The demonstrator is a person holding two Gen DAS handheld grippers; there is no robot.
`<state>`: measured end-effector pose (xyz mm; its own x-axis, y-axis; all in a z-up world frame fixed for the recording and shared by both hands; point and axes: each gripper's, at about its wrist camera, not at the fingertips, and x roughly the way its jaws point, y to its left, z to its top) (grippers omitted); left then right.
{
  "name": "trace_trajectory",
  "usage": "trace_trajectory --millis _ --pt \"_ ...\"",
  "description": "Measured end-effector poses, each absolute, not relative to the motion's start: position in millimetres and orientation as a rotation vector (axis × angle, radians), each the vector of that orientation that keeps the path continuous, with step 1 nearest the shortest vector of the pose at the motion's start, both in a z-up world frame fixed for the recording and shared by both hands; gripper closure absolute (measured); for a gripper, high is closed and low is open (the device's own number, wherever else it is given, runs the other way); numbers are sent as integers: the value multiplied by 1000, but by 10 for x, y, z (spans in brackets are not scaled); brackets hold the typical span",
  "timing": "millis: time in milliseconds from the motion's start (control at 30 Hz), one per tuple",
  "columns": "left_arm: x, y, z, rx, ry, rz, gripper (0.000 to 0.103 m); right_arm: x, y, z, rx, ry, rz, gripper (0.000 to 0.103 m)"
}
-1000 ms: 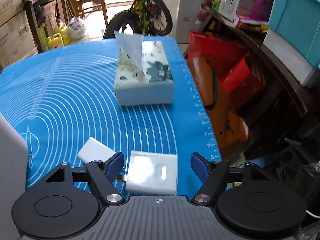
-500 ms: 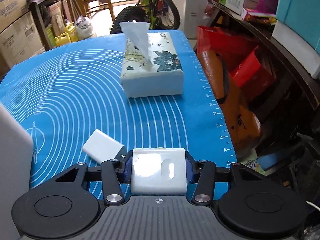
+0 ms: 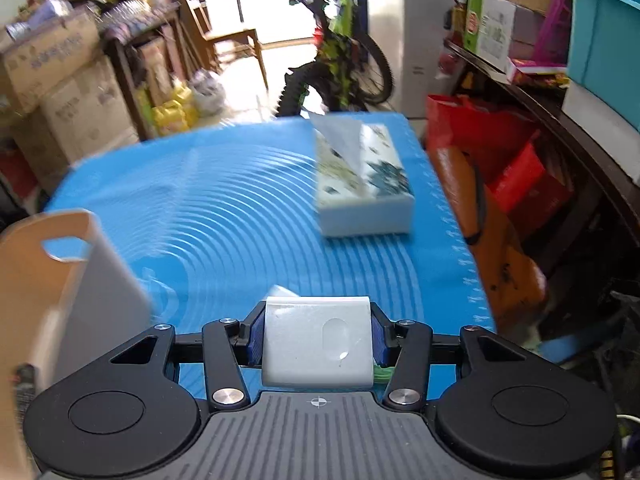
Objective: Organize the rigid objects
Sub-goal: 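Grasp the large white charger with the right tool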
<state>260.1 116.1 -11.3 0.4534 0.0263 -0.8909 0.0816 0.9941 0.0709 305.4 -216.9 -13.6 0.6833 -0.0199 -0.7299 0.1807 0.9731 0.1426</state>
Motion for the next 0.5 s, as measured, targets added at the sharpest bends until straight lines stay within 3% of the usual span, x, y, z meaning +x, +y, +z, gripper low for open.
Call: trace_trajectory --millis 500 --pt "2601 1130 -123 107 1100 -37 95 3025 -1096 427 209 704 189 48"
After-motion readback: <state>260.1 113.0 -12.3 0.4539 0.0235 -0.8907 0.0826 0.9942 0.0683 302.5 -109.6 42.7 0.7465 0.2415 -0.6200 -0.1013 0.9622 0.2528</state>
